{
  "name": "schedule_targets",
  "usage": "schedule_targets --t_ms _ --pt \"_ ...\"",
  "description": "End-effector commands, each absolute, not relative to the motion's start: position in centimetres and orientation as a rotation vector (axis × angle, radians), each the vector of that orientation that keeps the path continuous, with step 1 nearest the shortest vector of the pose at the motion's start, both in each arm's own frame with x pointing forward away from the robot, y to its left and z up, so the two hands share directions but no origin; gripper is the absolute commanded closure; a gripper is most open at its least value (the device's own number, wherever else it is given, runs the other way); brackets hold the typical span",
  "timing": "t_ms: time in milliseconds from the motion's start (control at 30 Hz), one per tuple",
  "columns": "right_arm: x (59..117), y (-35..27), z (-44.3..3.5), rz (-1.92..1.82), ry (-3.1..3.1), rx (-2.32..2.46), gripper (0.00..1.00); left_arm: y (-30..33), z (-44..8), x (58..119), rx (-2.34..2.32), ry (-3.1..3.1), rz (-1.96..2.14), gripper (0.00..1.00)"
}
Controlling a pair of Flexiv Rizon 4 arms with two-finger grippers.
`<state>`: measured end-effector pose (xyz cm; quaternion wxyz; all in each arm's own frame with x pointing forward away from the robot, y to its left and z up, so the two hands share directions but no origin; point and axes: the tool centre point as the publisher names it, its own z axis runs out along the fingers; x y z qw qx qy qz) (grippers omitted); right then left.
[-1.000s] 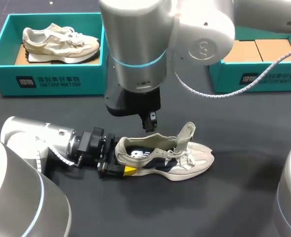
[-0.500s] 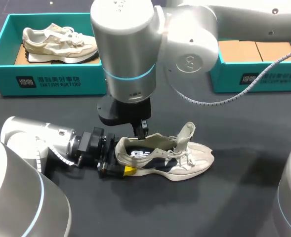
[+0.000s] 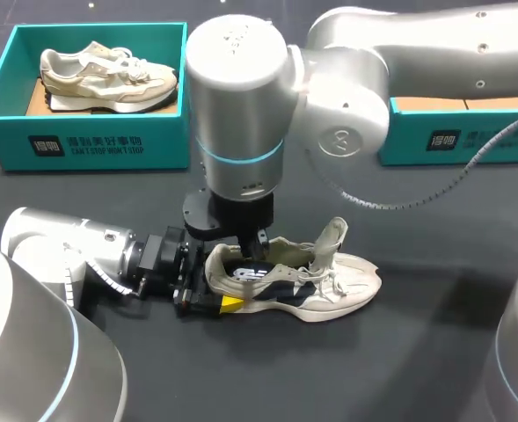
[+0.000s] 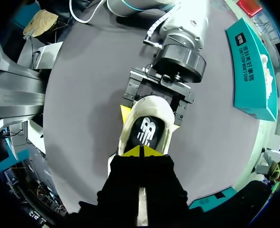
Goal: Take the shoe out of the shoebox, open the shoe tongue, remove and reinsert the insole, then place the shoe into the shoebox
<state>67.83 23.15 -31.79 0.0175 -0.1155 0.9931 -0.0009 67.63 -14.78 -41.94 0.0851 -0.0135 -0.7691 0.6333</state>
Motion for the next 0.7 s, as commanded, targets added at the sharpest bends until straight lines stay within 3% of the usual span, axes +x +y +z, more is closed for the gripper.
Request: schedule_targets --t_ms 33,700 --pt "68.2 22.6 -34.2 0.061 3.088 -0.365 1.00 -14.8 -42.2 67.7 -0.040 -2.293 1.889 1.00" --pt "69.1 20.0 -37.0 0.074 3.042 -0.300 1.00 -14.8 -42.2 67.7 -0.040 -2.293 1.889 1.00"
